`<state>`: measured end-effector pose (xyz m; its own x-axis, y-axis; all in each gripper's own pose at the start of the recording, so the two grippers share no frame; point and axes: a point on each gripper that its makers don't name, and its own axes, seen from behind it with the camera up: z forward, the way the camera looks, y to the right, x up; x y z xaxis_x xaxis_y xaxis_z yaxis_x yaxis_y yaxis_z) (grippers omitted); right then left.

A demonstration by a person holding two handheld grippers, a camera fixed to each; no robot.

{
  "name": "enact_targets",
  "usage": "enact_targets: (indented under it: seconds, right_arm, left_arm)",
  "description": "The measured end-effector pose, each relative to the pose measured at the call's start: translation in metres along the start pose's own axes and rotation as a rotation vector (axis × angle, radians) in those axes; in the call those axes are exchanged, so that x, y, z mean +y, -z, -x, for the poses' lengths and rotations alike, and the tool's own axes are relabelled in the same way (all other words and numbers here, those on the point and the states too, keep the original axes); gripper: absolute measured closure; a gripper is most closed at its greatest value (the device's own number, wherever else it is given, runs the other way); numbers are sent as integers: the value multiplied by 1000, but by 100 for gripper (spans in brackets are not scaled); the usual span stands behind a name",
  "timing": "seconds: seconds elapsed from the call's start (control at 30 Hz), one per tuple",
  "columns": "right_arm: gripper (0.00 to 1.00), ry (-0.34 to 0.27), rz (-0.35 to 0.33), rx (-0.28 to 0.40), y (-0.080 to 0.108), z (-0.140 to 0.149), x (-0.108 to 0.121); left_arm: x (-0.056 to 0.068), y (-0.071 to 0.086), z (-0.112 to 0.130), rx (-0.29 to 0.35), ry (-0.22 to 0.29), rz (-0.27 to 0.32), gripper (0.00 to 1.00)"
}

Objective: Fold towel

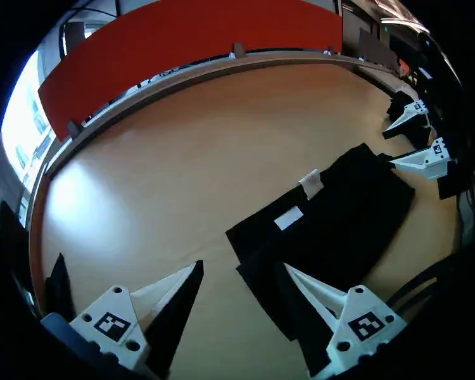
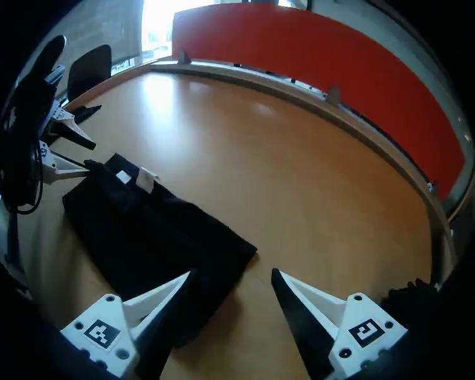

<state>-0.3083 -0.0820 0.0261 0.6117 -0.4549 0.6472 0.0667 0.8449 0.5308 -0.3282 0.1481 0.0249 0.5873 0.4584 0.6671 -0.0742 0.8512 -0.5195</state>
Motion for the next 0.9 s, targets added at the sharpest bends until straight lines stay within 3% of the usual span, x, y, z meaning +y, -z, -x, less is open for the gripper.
enact_targets:
  seconds: [0.13, 0.53, 0.9]
  right_arm:
    - [3, 9, 13, 8, 0, -5, 5]
    - [3, 23, 31, 41, 2, -19, 16]
    - [3, 30, 29, 64, 5, -26, 16]
  left_arm:
    - [-4, 0, -4, 4, 17, -2, 14]
    - [-14, 3, -15, 23, 36, -25, 14]
    - [-14, 7, -17, 30, 49, -25, 14]
